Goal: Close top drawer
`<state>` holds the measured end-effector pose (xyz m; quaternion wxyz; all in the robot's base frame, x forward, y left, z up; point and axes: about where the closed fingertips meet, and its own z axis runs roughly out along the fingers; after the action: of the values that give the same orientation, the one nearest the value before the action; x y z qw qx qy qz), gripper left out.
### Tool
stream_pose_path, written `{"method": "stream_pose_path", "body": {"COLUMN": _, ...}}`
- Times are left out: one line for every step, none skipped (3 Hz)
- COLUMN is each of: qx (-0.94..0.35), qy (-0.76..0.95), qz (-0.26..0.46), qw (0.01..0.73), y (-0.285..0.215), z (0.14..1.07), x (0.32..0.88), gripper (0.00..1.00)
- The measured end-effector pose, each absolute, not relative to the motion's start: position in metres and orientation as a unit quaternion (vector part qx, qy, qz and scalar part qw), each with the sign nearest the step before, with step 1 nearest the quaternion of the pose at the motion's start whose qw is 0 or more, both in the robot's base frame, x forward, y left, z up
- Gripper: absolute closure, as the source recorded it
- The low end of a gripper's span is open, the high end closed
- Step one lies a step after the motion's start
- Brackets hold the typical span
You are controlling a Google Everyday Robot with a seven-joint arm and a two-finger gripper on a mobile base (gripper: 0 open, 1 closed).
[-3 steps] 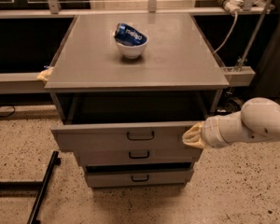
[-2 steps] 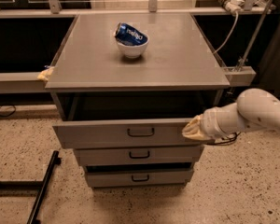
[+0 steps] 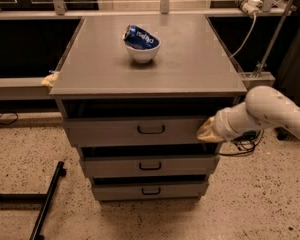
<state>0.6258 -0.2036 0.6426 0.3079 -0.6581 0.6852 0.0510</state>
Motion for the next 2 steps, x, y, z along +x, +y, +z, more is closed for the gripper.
{"method": "stream_pose_path", "body": {"qx": -0.662, "qy": 0.684, "qz": 0.040, "qw": 0.304, "y": -0.2035, "z": 0.6448, "x": 0.6404, "gripper": 0.81}}
{"method": "stream_pose_path", "body": {"qx": -0.662, "qy": 0.684, "qz": 0.040, "qw": 0.304, "y": -0.2035, "z": 0.6448, "x": 0.6403, "gripper": 0.59}}
